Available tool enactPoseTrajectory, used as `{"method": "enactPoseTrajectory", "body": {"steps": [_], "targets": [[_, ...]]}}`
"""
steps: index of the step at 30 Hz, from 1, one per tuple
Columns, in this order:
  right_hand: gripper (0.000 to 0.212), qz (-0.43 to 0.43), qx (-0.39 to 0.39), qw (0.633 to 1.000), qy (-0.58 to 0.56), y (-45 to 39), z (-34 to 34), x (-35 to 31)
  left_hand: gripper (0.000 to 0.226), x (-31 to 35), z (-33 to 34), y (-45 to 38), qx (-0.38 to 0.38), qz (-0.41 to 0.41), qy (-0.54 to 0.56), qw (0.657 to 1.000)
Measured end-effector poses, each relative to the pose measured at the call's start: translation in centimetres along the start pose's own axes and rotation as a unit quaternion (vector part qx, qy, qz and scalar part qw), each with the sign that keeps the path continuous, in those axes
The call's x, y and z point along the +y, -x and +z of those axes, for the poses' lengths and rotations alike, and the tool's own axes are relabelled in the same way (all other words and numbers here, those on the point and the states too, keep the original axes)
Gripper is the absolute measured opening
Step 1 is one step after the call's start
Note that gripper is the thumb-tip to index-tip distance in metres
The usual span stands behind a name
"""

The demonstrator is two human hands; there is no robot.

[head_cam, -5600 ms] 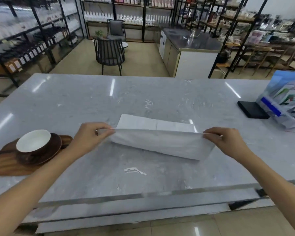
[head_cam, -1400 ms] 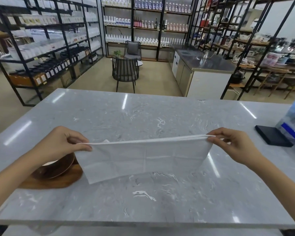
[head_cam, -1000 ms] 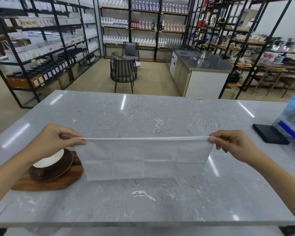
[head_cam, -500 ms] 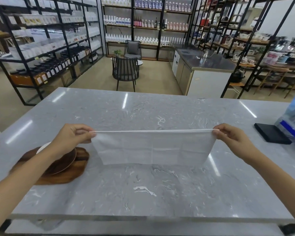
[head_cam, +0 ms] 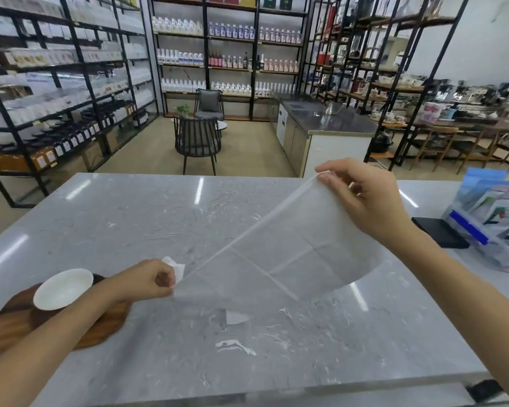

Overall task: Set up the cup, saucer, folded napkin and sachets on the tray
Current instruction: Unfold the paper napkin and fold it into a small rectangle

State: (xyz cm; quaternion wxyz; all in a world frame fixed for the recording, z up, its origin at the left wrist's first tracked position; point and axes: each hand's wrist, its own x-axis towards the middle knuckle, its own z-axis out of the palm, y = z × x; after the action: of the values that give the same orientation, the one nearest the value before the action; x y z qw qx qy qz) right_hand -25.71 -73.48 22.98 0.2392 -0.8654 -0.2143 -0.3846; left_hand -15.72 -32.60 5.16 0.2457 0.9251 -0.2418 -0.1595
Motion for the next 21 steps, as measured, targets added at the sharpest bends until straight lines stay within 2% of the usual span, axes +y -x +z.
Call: {"method": "enactPoseTrajectory", "body": {"steps": [2, 3, 4, 6, 9, 12, 15, 18, 19, 21], "targets": [[0.020, -0.049, 0.011, 0.999, 0.013, -1.1, -0.2, -1.1, 0.011, 3.1, -1.3, -0.3, -0.036, 0.021, -0.086, 0.995], [0.020, -0.068, 0.014, 0.997, 0.014, -1.5, -0.2, -1.6, 0.024, 5.4, -2.4, -0.4, -0.038, 0.041, -0.098, 0.994], [0.019, -0.085, 0.014, 0.996, 0.012, -2.0, -0.2, -2.0, 0.040, 8.1, -3.4, -0.4, -0.028, 0.069, -0.077, 0.994], [0.016, -0.116, 0.012, 0.993, 0.010, -2.9, -0.3, -2.9, 0.054, 14.9, -5.9, 0.1, 0.023, 0.156, 0.012, 0.987], [0.017, -0.144, 0.007, 0.990, 0.006, -4.1, -0.4, -4.1, 0.045, 23.3, -8.8, 0.3, 0.125, 0.294, 0.129, 0.939], [0.028, -0.081, 0.030, 0.996, -0.018, -4.8, -0.7, -5.0, 0.025, 27.4, -10.5, 0.1, 0.170, 0.334, 0.150, 0.915], [0.045, -0.022, 0.028, 0.998, -0.053, -4.5, -1.3, -5.1, 0.017, 27.7, -10.8, -0.4, 0.189, 0.338, 0.160, 0.908], [0.063, 0.037, -0.075, 0.991, -0.101, -3.6, -2.4, -4.0, 0.015, 26.4, -10.6, -0.4, 0.212, 0.333, 0.199, 0.897], [0.058, 0.052, -0.133, 0.983, -0.115, -3.0, -2.9, -3.3, 0.014, 25.8, -10.6, -0.2, 0.215, 0.327, 0.218, 0.894], [0.032, 0.068, -0.236, 0.963, -0.110, -1.7, -3.9, -1.9, 0.020, 24.3, -10.5, 0.7, 0.220, 0.313, 0.237, 0.893]]}}
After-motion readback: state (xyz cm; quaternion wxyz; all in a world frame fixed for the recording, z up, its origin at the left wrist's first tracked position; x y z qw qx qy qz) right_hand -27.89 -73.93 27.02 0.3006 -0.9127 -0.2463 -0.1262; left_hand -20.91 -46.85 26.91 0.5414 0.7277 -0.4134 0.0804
